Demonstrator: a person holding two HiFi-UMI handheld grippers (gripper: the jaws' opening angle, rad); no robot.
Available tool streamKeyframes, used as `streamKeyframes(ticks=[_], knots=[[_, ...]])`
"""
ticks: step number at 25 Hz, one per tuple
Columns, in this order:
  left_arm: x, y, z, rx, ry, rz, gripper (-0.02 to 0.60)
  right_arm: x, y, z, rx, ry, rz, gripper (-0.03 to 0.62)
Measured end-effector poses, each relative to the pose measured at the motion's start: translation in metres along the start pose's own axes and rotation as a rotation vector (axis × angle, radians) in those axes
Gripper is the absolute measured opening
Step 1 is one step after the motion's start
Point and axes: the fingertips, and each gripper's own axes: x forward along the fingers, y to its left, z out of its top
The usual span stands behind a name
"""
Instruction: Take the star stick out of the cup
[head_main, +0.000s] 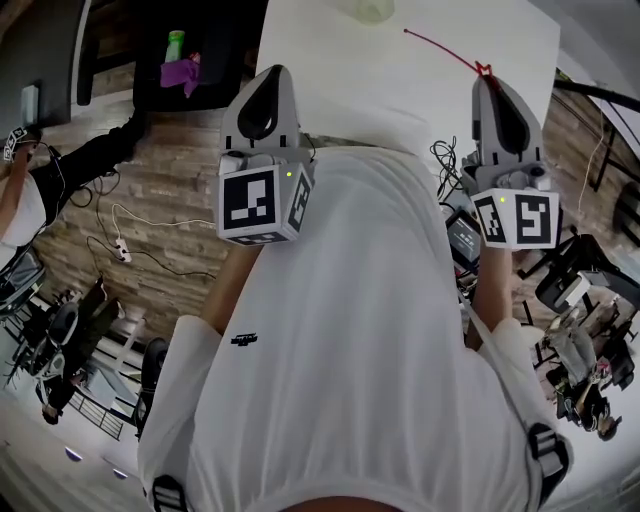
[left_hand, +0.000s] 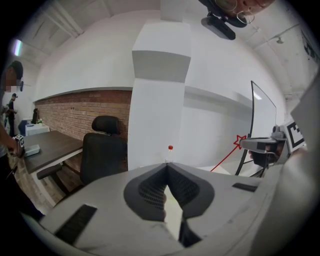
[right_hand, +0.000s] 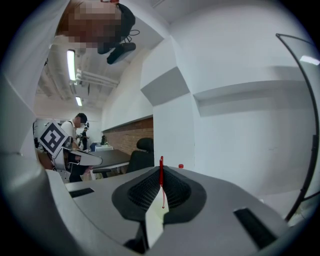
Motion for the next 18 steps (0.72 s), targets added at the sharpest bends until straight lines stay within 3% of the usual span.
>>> streamKeyframes(ticks=[18], knots=[[-0.001, -0.002, -0.002, 0.008, 0.012, -0.018, -0.006, -0.009, -0.002, 0.0, 0.016, -0.009, -0.041, 0.017]])
